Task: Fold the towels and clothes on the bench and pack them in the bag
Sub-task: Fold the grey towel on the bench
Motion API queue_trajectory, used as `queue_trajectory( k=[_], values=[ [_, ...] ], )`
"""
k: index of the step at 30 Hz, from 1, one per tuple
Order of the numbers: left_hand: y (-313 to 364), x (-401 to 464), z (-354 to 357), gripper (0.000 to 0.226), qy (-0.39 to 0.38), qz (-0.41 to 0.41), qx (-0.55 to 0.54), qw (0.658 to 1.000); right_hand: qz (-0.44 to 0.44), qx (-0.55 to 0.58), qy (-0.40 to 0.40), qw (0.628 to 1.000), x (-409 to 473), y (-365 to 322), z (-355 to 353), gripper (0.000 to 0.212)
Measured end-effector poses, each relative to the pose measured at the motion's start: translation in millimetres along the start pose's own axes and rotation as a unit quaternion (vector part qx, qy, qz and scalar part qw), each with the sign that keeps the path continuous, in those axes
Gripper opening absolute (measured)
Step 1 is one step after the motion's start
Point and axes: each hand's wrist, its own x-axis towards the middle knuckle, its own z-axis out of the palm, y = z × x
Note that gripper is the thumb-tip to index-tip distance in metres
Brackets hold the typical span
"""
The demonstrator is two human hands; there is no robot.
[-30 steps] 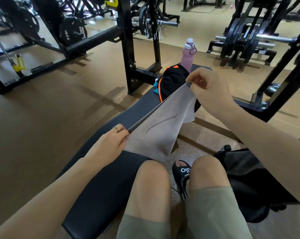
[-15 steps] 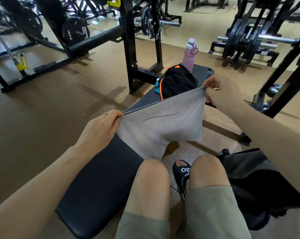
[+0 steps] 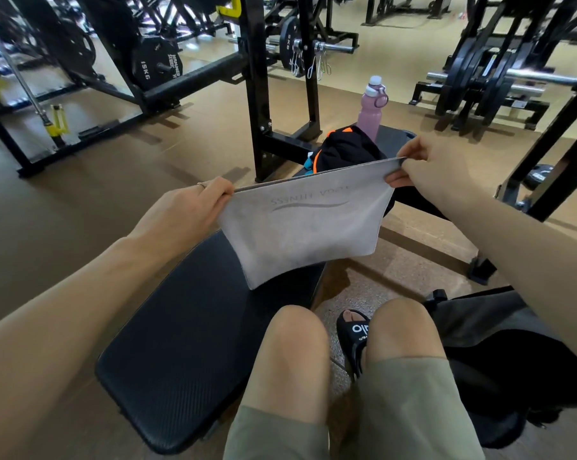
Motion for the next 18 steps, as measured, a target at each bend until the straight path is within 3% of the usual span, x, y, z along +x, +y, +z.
queue_trajectory(
  k=[5,12,18],
  values=[
    [-0.7,-8.3,-3.3,0.019,-0.008,-0.046,-0.031,0.998,-0.019,-0.019,-0.029,0.999,-3.0,-3.0,-3.3,0.03],
    [9.2,-20.4,-28.6,0.037,-0.038,-0.064,-0.044,0.996,-0.083,-0.05,-0.077,0.992,-23.4,-8.4,-18.9,0.013],
    [26.9,-24.6,-55.1,0.022,-0.005,-0.098,-0.061,0.993,-0.1,-0.039,-0.05,0.993,-46.8,-16.3,-28.3,0.013]
  ],
)
